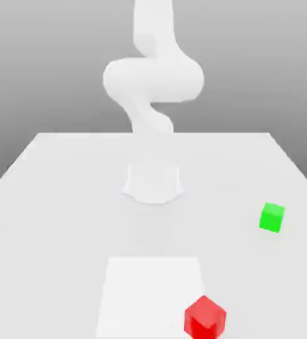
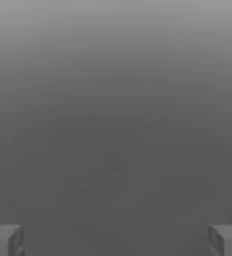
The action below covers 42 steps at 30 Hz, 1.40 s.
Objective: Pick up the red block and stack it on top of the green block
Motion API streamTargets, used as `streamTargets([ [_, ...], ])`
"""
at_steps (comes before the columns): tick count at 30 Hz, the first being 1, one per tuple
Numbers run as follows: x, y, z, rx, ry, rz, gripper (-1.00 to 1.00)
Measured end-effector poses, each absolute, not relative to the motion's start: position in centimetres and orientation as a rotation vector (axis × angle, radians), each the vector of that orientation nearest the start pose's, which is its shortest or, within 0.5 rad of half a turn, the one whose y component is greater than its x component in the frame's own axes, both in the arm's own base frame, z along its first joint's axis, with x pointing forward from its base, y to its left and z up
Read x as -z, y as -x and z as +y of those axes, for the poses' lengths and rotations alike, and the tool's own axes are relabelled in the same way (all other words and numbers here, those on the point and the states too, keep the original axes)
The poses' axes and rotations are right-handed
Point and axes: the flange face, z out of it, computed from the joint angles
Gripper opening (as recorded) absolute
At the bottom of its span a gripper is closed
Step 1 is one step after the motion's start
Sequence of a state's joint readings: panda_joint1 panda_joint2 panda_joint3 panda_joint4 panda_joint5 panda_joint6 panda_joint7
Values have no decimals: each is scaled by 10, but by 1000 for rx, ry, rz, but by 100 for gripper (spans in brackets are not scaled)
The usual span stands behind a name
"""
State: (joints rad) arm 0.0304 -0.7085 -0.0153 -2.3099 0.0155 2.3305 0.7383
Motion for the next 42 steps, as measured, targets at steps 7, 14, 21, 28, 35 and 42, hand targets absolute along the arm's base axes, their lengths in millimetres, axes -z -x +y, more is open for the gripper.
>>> streamTargets([
  [7, -563, -457, 25, 694, 2727, 750, 0],
  [14, -437, -499, 53, 448, 2903, 521, 0],
  [21, -306, -504, 81, 196, 3050, 259, 0],
  [28, -188, -490, 88, 7, 3139, 65, 0],
  [35, -150, -488, 88, 0, 3141, 60, -100],
  [42, -195, -488, 88, -1, 3141, 59, -100],
])
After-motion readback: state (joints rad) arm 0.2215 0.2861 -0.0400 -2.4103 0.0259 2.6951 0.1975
